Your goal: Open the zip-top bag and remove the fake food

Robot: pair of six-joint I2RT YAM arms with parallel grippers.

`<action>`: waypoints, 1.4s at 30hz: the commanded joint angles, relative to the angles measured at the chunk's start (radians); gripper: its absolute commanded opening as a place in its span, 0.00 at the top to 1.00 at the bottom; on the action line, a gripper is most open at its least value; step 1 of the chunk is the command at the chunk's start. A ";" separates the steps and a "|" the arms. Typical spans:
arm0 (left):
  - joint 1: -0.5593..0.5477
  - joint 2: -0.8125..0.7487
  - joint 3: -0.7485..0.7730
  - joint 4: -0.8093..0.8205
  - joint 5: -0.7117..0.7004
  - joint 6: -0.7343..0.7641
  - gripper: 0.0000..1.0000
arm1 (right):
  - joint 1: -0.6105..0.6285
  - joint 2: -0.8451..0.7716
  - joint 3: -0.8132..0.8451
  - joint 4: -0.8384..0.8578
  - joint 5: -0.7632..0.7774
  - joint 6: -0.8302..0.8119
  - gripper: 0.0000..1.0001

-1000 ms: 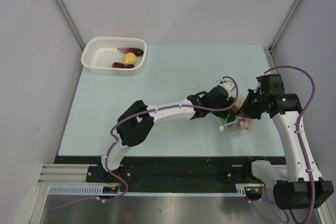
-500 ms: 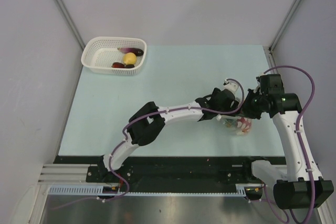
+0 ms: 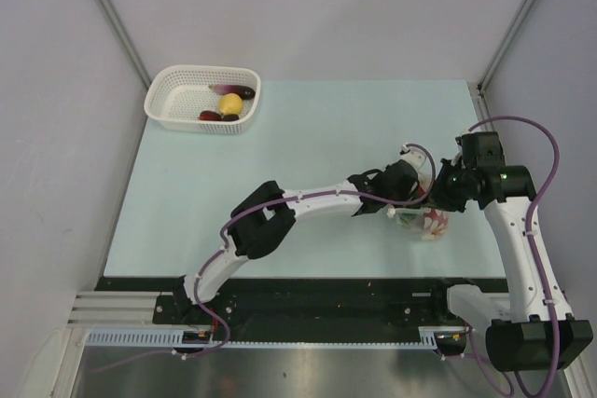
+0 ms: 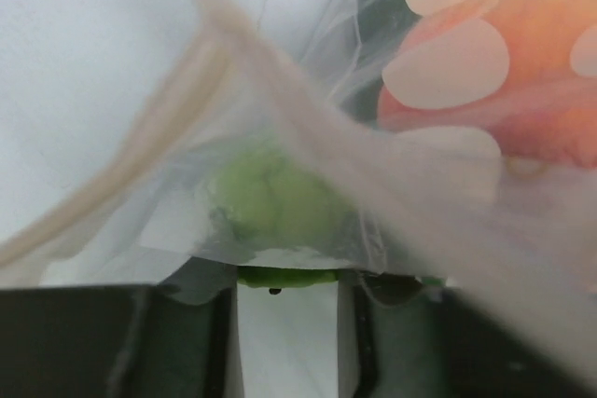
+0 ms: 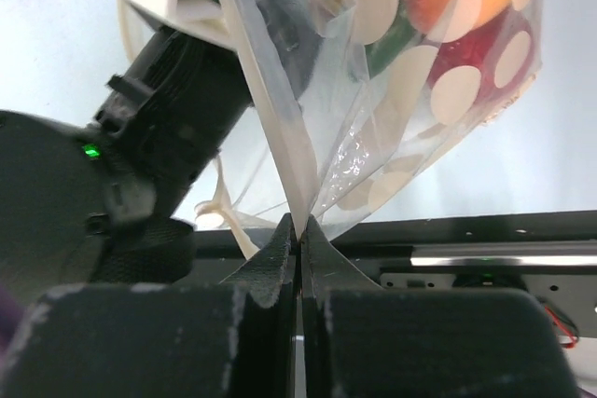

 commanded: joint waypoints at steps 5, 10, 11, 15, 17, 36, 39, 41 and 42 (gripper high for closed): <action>0.046 -0.210 -0.025 -0.188 0.313 0.019 1.00 | -0.034 0.011 0.038 0.009 0.089 -0.100 1.00; 0.087 -0.328 -0.126 -0.179 0.549 -0.007 1.00 | -0.028 0.026 0.039 0.046 0.128 -0.123 1.00; 0.097 -0.364 -0.136 -0.173 0.612 -0.001 1.00 | -0.026 0.029 0.038 0.051 0.129 -0.126 1.00; 0.126 -0.457 -0.185 -0.116 0.747 0.029 1.00 | -0.016 0.046 0.029 0.077 0.131 -0.130 1.00; 0.150 -0.483 -0.200 -0.083 0.810 0.038 0.99 | -0.014 0.055 0.027 0.089 0.129 -0.132 1.00; 0.176 -0.421 -0.138 0.233 1.246 -0.277 0.99 | 0.030 -0.014 0.093 0.108 0.083 -0.040 1.00; 0.167 -0.464 -0.191 0.230 1.276 -0.235 0.99 | -0.009 -0.007 0.102 0.088 0.132 -0.054 1.00; 0.160 -0.507 -0.208 0.128 1.287 -0.131 0.99 | -0.064 -0.009 0.108 0.081 0.140 -0.073 1.00; 0.155 -0.521 -0.205 0.073 1.277 -0.029 0.99 | -0.065 -0.006 0.111 0.078 0.161 -0.075 1.00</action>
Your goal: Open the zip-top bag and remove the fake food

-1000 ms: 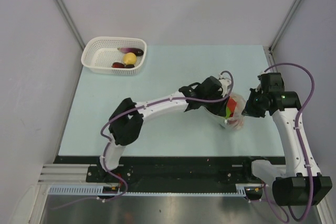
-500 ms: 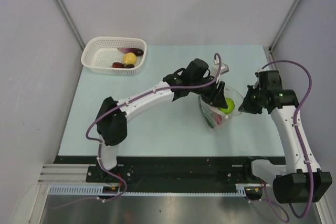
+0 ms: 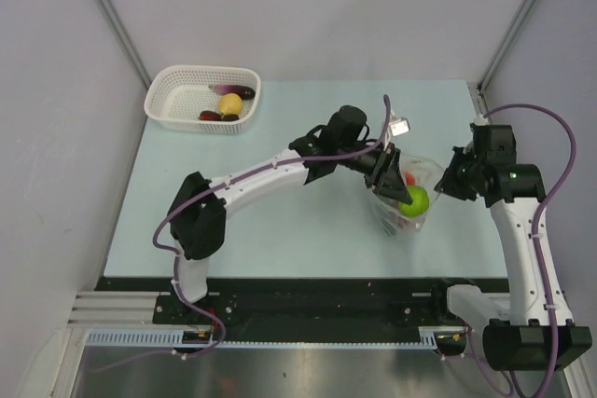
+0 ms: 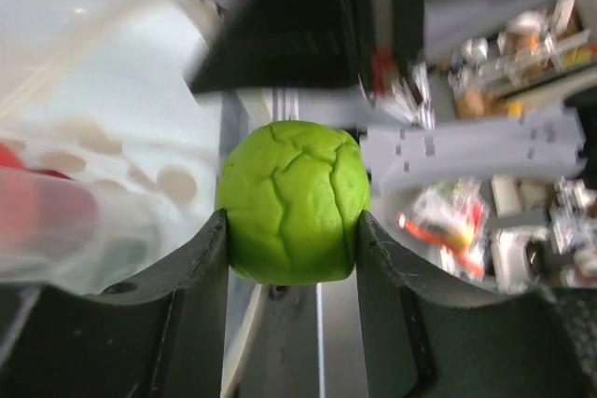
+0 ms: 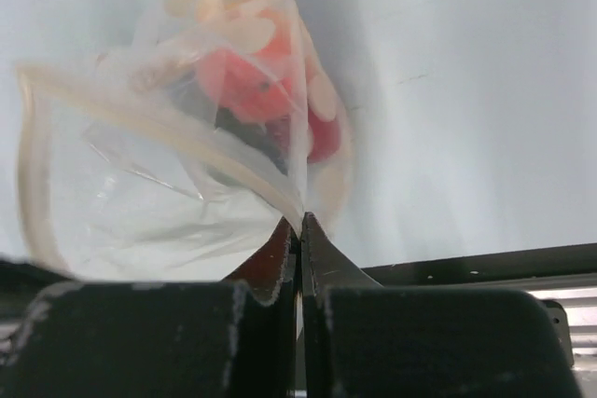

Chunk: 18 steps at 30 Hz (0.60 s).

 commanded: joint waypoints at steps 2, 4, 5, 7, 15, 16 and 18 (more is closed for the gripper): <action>-0.048 -0.140 -0.013 -0.187 0.118 0.247 0.99 | -0.049 0.004 0.064 0.023 0.066 -0.022 1.00; -0.050 -0.133 0.005 -0.267 0.103 0.325 1.00 | -0.049 0.013 0.072 0.026 0.068 -0.023 1.00; -0.051 -0.139 0.002 -0.293 0.081 0.336 1.00 | -0.049 0.013 0.070 0.026 0.063 -0.026 1.00; -0.048 -0.183 -0.034 -0.256 0.032 0.324 1.00 | -0.049 0.018 0.072 0.019 0.054 -0.025 1.00; 0.119 -0.291 -0.105 -0.010 -0.162 0.146 1.00 | -0.047 0.019 0.064 -0.017 0.068 -0.034 1.00; 0.175 -0.292 -0.104 -0.016 -0.202 0.138 1.00 | -0.047 0.014 0.064 -0.017 0.062 -0.035 1.00; 0.237 -0.280 -0.096 -0.025 -0.288 0.111 1.00 | -0.047 0.011 0.064 -0.012 0.049 -0.039 1.00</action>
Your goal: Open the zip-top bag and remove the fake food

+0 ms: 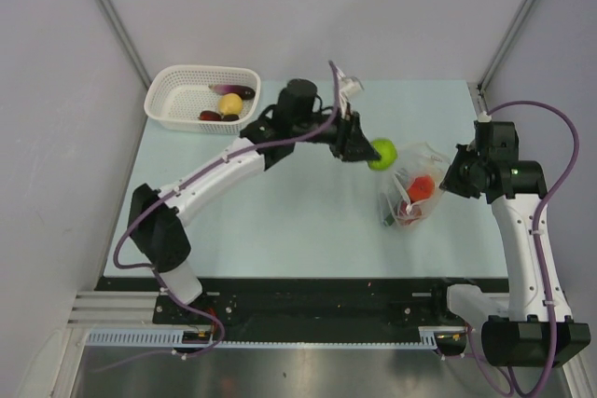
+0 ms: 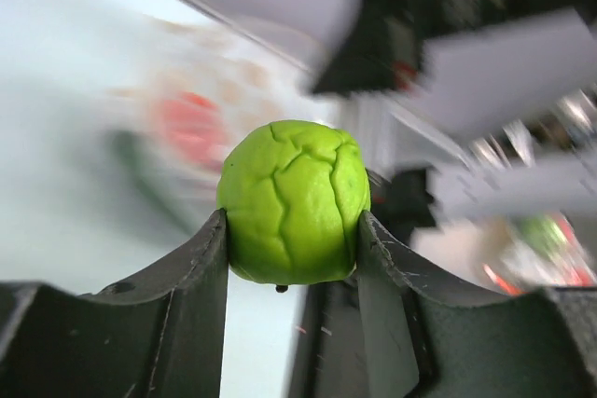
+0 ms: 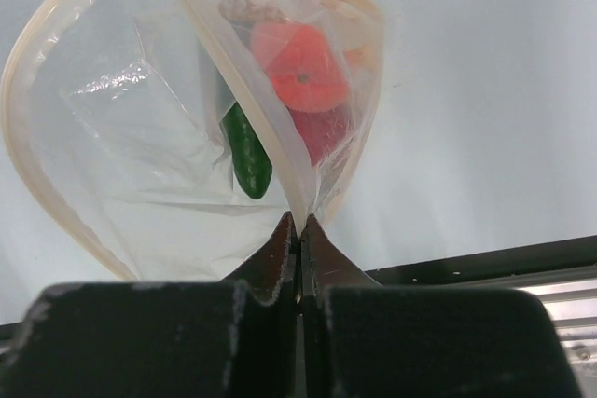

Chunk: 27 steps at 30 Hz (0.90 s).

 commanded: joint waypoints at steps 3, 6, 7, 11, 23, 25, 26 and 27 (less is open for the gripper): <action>0.258 0.020 0.067 -0.048 -0.398 -0.090 1.00 | -0.001 -0.013 0.034 -0.001 -0.026 -0.023 1.00; 0.351 0.151 0.242 -0.249 -0.708 -0.098 1.00 | -0.001 -0.017 0.034 -0.001 -0.035 -0.017 1.00; 0.406 0.193 0.326 -0.318 -0.731 -0.096 1.00 | -0.003 -0.018 0.034 -0.001 -0.035 -0.011 1.00; 0.534 0.343 0.471 -0.348 -0.762 -0.085 1.00 | -0.012 -0.032 0.037 -0.031 -0.031 -0.003 1.00; 0.735 0.531 0.589 -0.299 -1.056 -0.056 0.89 | -0.058 -0.052 0.152 -0.189 0.071 -0.048 1.00; 0.744 0.552 0.589 -0.279 -1.081 -0.017 0.85 | -0.058 -0.044 0.172 -0.206 0.104 -0.068 1.00; 0.746 0.575 0.595 -0.276 -1.108 -0.003 0.82 | -0.058 -0.040 0.191 -0.221 0.112 -0.077 1.00; 0.746 0.584 0.607 -0.270 -1.124 0.010 0.80 | -0.058 -0.035 0.197 -0.226 0.118 -0.088 1.00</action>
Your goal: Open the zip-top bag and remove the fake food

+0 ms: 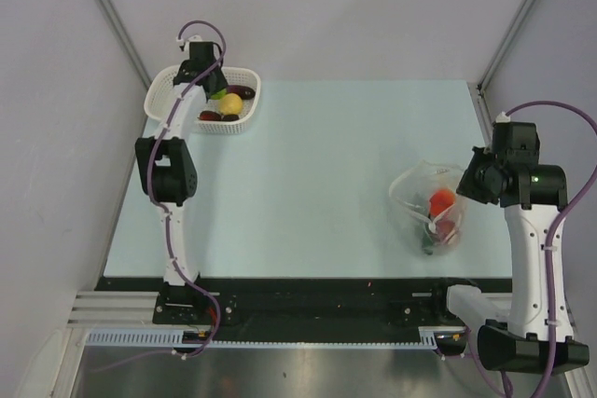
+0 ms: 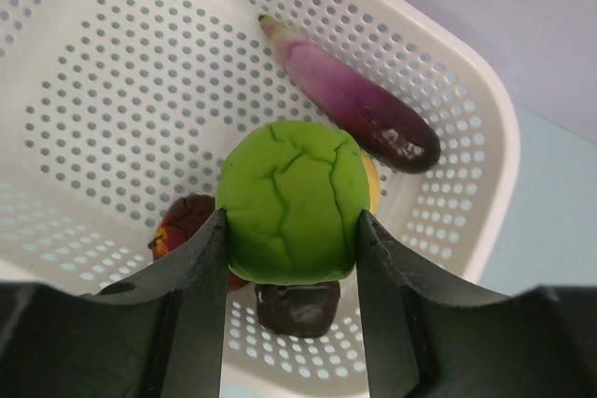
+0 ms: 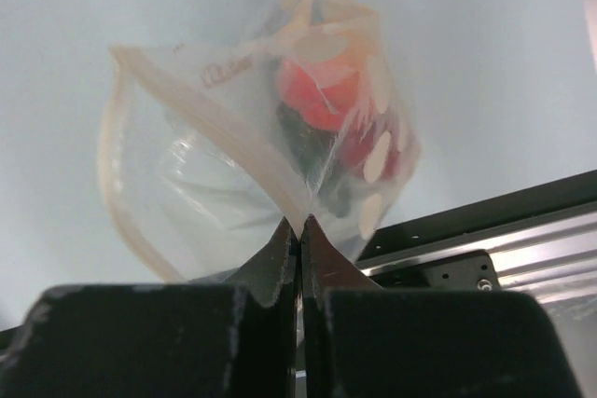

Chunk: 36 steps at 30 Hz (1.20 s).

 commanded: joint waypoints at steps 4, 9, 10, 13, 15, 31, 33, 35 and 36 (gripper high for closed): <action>-0.001 0.065 0.070 0.077 -0.130 0.111 0.44 | -0.004 0.017 0.077 -0.046 0.032 -0.061 1.00; 0.004 0.045 0.055 0.068 -0.097 0.120 0.21 | -0.003 0.057 0.076 -0.008 -0.007 -0.056 1.00; 0.004 0.036 0.055 0.054 -0.084 0.123 0.19 | -0.001 0.063 0.074 0.003 -0.048 -0.052 1.00; 0.004 0.011 0.065 0.008 -0.055 0.117 0.10 | 0.014 0.088 0.070 0.021 -0.077 -0.039 1.00; 0.004 -0.007 0.070 -0.048 -0.037 0.108 0.10 | 0.037 0.099 0.068 0.032 -0.088 -0.030 1.00; -0.451 -0.572 -0.540 0.306 0.716 -0.101 0.70 | 0.162 0.175 0.020 0.214 -0.227 0.076 1.00; -0.567 -0.554 -0.543 0.338 0.729 -0.110 0.75 | 0.163 0.180 0.005 0.234 -0.272 0.094 1.00; -0.645 -0.523 -0.540 0.385 0.741 -0.141 0.87 | 0.166 0.177 -0.006 0.253 -0.301 0.114 1.00; -0.665 -0.477 -0.530 0.386 0.742 -0.165 0.91 | 0.166 0.175 -0.010 0.262 -0.307 0.119 1.00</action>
